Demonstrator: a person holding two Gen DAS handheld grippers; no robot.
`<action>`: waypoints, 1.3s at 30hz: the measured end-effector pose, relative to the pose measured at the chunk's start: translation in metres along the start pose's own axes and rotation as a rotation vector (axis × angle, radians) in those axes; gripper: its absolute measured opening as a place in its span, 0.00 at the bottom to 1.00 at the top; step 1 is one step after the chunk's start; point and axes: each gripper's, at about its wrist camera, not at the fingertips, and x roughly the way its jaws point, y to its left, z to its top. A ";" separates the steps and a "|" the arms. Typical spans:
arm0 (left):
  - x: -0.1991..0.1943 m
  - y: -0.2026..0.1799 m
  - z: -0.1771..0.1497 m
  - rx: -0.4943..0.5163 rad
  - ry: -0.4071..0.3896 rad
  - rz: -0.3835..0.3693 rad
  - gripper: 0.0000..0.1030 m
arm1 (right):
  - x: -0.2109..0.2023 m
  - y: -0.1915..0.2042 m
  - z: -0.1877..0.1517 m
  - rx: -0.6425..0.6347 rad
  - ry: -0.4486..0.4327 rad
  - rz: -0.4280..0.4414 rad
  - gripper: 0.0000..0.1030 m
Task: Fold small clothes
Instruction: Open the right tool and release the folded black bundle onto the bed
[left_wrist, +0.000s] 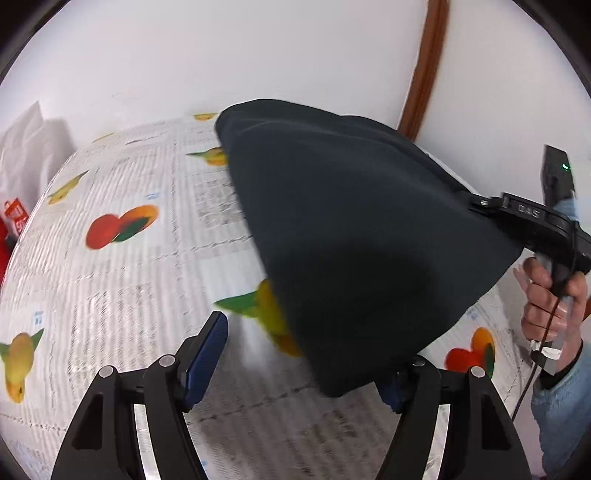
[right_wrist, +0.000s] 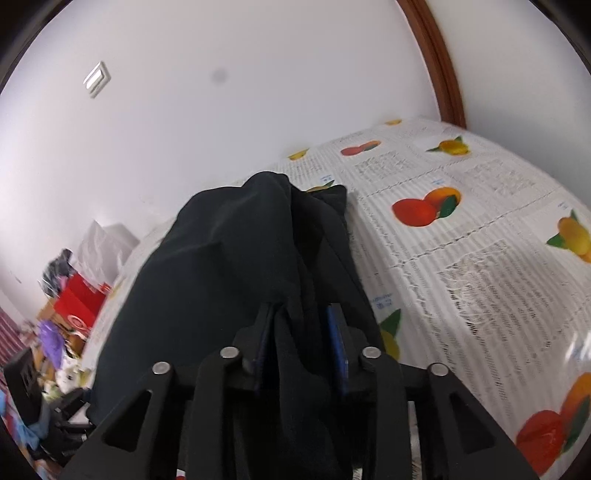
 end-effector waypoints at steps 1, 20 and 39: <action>0.004 -0.005 0.002 0.012 0.009 0.015 0.68 | 0.005 0.002 0.001 -0.002 0.010 -0.003 0.30; 0.020 -0.015 0.006 -0.014 0.040 0.084 0.74 | -0.010 -0.025 0.006 -0.065 -0.027 -0.123 0.15; -0.044 -0.018 -0.013 -0.013 -0.044 -0.033 0.70 | -0.071 -0.020 -0.040 -0.240 -0.022 -0.291 0.22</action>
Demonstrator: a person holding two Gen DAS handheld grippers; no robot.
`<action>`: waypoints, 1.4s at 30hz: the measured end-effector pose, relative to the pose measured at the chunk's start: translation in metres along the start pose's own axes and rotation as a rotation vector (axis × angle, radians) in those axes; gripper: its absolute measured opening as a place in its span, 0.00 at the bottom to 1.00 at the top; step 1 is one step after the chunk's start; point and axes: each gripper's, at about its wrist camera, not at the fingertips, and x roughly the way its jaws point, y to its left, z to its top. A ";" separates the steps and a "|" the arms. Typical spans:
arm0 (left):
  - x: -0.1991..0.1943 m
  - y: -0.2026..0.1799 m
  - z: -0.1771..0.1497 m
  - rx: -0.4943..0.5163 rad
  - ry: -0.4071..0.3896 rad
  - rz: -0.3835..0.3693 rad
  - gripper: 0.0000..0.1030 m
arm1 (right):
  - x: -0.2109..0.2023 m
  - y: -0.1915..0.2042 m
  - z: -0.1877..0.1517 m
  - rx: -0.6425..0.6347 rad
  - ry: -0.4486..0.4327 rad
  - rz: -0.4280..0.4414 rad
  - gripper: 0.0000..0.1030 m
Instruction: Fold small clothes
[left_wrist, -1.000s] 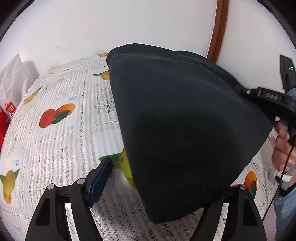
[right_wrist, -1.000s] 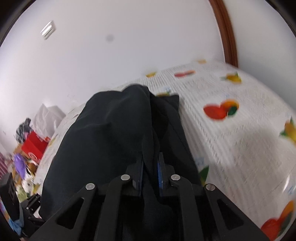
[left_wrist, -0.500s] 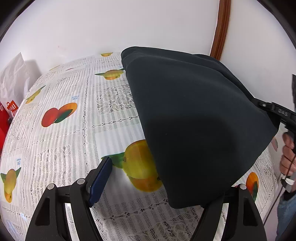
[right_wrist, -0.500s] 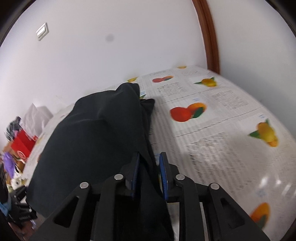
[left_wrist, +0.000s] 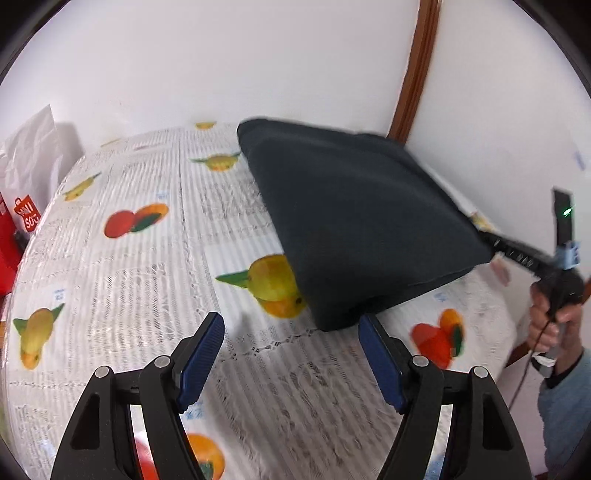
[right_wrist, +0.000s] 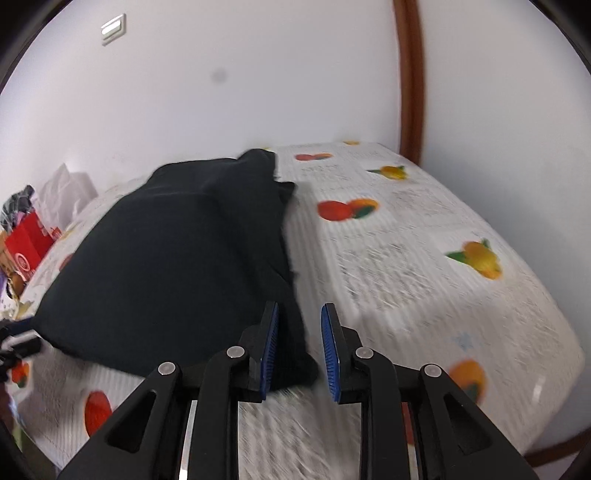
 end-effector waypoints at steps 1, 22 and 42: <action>-0.005 -0.001 0.004 0.005 -0.015 -0.004 0.70 | -0.003 -0.001 -0.001 -0.009 0.014 0.007 0.22; 0.026 -0.018 -0.013 0.057 0.105 0.042 0.70 | -0.012 0.002 -0.029 -0.014 0.078 0.174 0.27; 0.037 -0.002 0.016 -0.006 0.094 0.015 0.12 | 0.051 0.042 0.017 -0.045 0.104 0.157 0.13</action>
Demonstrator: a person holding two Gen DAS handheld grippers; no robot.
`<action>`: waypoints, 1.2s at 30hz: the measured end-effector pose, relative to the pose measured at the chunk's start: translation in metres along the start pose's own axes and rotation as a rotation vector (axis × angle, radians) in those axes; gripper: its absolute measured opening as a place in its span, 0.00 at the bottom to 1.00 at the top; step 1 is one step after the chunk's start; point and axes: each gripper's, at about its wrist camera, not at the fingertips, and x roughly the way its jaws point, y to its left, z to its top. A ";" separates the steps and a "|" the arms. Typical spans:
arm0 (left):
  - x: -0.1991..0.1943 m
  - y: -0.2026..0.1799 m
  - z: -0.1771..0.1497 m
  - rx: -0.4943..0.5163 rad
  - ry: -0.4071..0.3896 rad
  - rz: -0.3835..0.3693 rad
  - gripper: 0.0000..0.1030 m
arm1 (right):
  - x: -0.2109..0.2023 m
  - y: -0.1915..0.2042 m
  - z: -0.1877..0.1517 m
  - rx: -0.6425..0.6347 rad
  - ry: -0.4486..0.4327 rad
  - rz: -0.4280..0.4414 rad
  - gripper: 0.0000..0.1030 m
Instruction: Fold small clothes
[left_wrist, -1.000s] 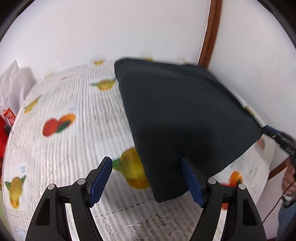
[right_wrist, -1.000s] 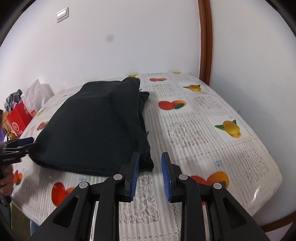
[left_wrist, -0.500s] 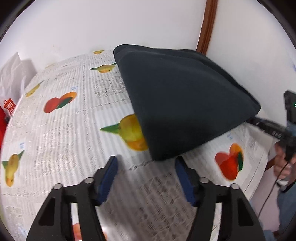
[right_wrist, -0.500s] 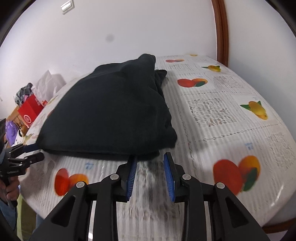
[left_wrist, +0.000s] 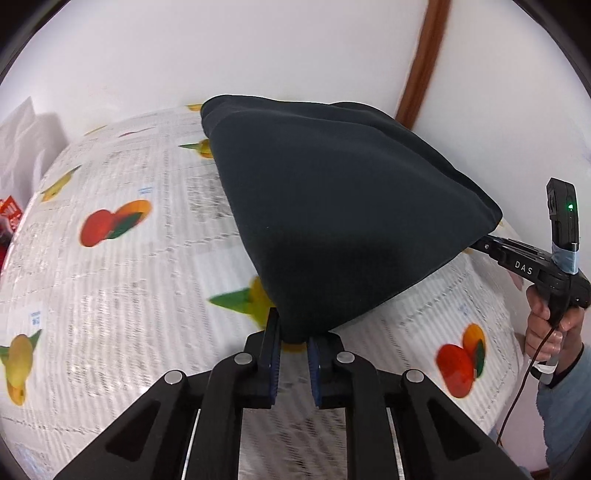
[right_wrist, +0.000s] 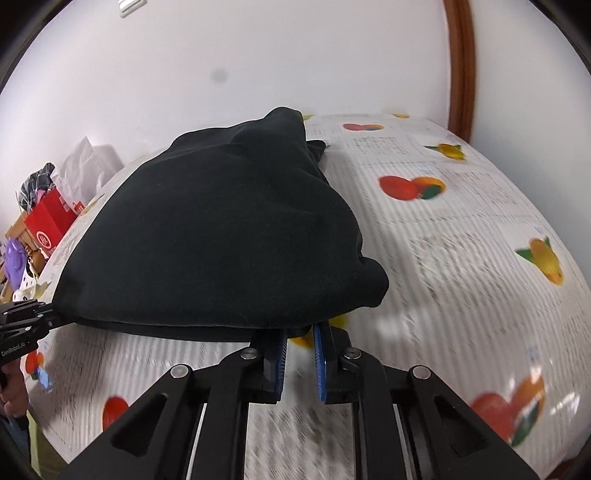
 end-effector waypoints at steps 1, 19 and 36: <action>-0.001 0.004 0.001 -0.010 0.001 0.012 0.12 | 0.003 0.004 0.003 -0.003 0.003 0.004 0.13; -0.050 0.035 0.001 -0.104 -0.088 0.019 0.28 | -0.070 0.003 0.023 -0.129 -0.140 0.117 0.19; -0.016 0.030 0.034 -0.066 0.002 -0.023 0.43 | -0.031 0.008 0.064 -0.126 -0.058 0.010 0.28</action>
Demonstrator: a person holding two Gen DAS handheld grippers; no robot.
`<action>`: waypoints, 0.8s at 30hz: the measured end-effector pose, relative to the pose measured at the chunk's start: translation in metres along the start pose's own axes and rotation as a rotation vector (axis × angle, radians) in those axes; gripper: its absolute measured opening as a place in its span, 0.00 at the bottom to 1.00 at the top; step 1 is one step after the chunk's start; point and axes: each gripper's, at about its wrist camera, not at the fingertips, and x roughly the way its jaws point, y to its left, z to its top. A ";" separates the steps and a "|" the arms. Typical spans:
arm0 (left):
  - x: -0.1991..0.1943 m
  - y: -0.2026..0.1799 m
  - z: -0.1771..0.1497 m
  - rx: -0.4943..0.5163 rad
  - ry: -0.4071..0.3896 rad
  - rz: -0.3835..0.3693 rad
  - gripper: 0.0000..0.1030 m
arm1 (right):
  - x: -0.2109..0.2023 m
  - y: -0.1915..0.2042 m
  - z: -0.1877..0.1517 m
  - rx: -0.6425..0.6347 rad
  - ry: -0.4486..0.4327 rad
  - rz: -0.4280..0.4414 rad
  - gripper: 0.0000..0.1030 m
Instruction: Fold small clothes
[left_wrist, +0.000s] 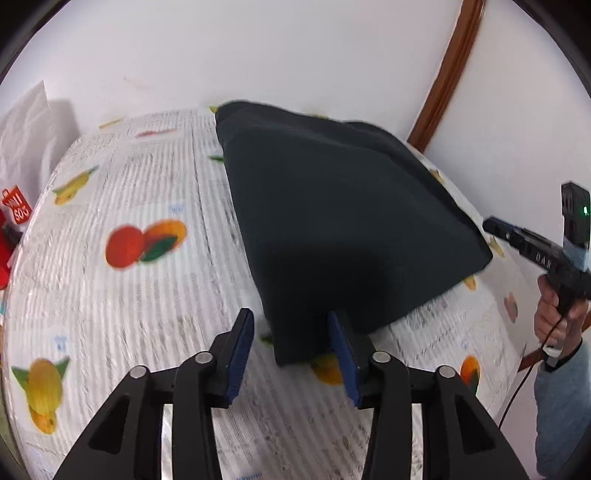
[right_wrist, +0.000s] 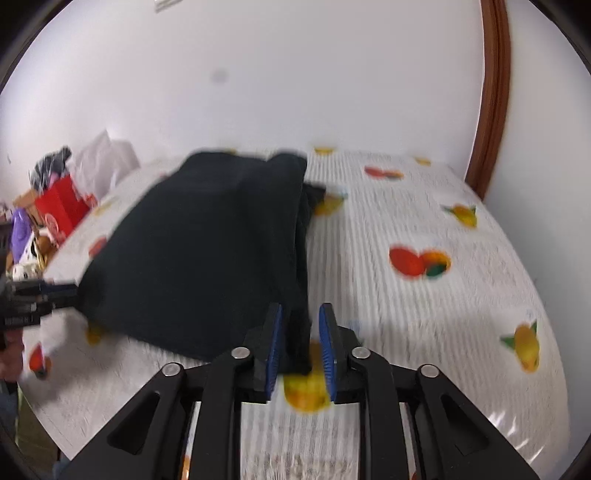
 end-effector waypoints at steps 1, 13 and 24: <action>0.000 -0.001 0.006 0.010 -0.009 0.024 0.45 | 0.006 0.000 0.012 0.005 -0.007 0.005 0.31; 0.030 0.014 0.070 0.029 -0.016 0.051 0.54 | 0.117 0.008 0.112 0.119 0.118 0.091 0.33; 0.074 0.019 0.079 0.021 0.089 -0.015 0.63 | 0.187 -0.014 0.148 0.258 0.130 0.206 0.11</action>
